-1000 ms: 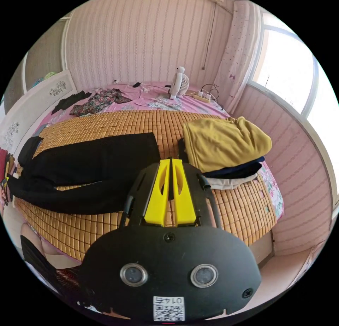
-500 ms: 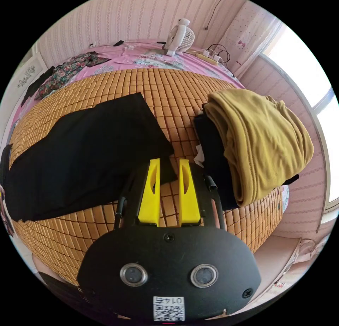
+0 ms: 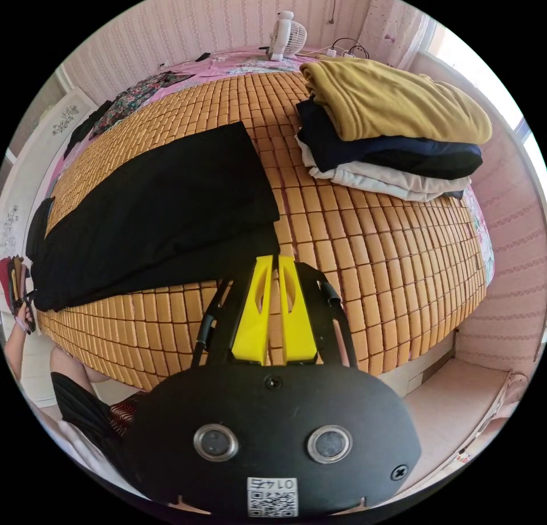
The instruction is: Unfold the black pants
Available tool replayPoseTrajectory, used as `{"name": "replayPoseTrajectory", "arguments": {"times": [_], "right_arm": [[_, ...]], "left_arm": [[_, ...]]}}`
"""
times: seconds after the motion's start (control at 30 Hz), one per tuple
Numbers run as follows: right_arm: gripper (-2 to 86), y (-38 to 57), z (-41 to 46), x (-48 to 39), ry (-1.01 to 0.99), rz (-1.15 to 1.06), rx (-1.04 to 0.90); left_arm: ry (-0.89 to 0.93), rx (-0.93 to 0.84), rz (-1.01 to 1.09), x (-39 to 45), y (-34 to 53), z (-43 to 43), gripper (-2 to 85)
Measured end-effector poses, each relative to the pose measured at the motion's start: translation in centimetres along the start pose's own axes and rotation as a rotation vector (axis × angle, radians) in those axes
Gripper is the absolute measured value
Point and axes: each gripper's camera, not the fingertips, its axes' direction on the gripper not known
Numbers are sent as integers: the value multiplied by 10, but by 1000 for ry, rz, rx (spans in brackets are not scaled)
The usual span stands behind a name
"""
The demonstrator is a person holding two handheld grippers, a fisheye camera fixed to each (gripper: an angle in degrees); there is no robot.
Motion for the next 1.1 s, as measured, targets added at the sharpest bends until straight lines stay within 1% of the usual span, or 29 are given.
{"name": "replayPoseTrajectory", "arguments": {"times": [0.07,0.1,0.17,0.2,0.23,0.3,0.33,0.37,0.4,0.53,0.6,0.67,0.7,0.73,0.8,0.87,0.9,0.97,1.1], "right_arm": [[21,18,-4,11,15,-12,-22],[23,19,-5,14,18,-6,-32],[35,16,-13,25,32,44,-18],[38,14,-16,27,32,58,0],[44,10,-19,31,19,96,29],[53,-2,-15,36,-54,160,27],[59,-11,-8,38,-136,198,14],[53,-18,1,41,-209,241,-4],[49,-21,4,43,-230,265,-11],[27,-30,3,45,-338,278,6],[17,-26,-21,42,-389,242,106],[10,-9,-55,38,-368,213,233],[10,-4,-59,38,-353,219,250],[9,7,-59,38,-316,233,246],[9,18,-41,38,-234,259,169],[8,24,-3,32,-162,251,35],[8,24,2,28,-154,240,24],[8,22,-1,13,-94,194,70],[9,8,-8,-7,16,152,23]], "left_arm": [[92,37,-54,-8,7,-7,-7],[143,84,-74,-10,13,-15,-7],[206,187,-62,-3,24,-33,-7],[273,239,-47,3,31,-44,-7],[344,254,-29,11,37,-49,-7],[442,231,-1,23,43,-50,-7],[494,199,14,32,46,-46,-7],[515,179,24,36,48,-44,-7],[535,146,54,47,50,-39,-7],[466,64,153,78,55,-23,-7],[465,55,147,80,55,-20,-7],[470,73,127,78,54,-21,-7],[473,92,114,76,53,-23,-7],[474,110,104,74,52,-25,-7],[467,135,99,72,50,-29,-7],[449,149,95,70,47,-33,-6],[435,157,91,67,45,-36,-5],[418,182,84,62,42,-45,-4],[345,290,50,41,34,-70,-2]]}}
